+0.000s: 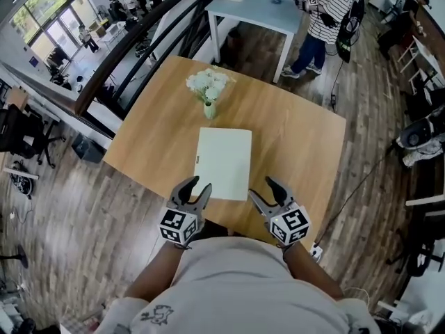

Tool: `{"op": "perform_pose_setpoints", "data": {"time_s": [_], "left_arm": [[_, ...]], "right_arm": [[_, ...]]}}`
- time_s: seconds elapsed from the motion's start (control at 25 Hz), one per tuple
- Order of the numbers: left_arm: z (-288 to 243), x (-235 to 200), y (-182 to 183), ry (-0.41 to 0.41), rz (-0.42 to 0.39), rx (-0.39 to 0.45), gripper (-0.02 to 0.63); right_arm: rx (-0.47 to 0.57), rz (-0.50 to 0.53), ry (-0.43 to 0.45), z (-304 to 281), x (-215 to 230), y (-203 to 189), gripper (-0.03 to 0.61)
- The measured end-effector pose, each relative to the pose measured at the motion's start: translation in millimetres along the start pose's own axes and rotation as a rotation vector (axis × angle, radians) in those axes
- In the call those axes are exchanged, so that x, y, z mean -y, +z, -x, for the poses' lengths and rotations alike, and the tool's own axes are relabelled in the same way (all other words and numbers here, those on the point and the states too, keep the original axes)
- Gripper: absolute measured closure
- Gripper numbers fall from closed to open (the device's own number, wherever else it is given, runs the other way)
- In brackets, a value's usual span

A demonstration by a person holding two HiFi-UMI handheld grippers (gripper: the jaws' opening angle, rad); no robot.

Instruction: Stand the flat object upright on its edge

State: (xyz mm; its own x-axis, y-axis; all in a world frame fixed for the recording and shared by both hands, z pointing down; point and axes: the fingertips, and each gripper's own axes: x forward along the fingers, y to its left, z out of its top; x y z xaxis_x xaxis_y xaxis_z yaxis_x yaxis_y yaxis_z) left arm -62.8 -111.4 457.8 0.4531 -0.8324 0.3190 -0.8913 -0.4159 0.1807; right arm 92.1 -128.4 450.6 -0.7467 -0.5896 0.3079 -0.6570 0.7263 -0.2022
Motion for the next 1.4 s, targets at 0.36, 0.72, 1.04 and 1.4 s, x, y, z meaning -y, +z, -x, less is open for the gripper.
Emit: {"op": "perform_pose_setpoints", "data": {"time_s": [0.36, 0.72, 1.04, 1.4], "left_arm": [[-38.7, -55.5, -43.7, -0.006, 0.067, -0.149, 0.449], [-80.3, -94.3, -92.8, -0.06, 0.137, -0.334, 0.436], [-109.6, -132.4, -152.0, -0.08, 0.174, -0.502, 0.403], [-134.3, -163.7, -186.9, -0.076, 0.282, -0.635, 0.383]], "right_arm": [[-0.117, -0.106, -0.016, -51.7, 23.8, -34.5, 0.298], [-0.246, -0.219, -0.068, -104.6, 55.1, -82.6, 0.287], [-0.362, -0.32, -0.109, -138.8, 76.8, -132.9, 0.273], [-0.52, -0.387, -0.156, -171.6, 108.1, -175.6, 0.261]]}}
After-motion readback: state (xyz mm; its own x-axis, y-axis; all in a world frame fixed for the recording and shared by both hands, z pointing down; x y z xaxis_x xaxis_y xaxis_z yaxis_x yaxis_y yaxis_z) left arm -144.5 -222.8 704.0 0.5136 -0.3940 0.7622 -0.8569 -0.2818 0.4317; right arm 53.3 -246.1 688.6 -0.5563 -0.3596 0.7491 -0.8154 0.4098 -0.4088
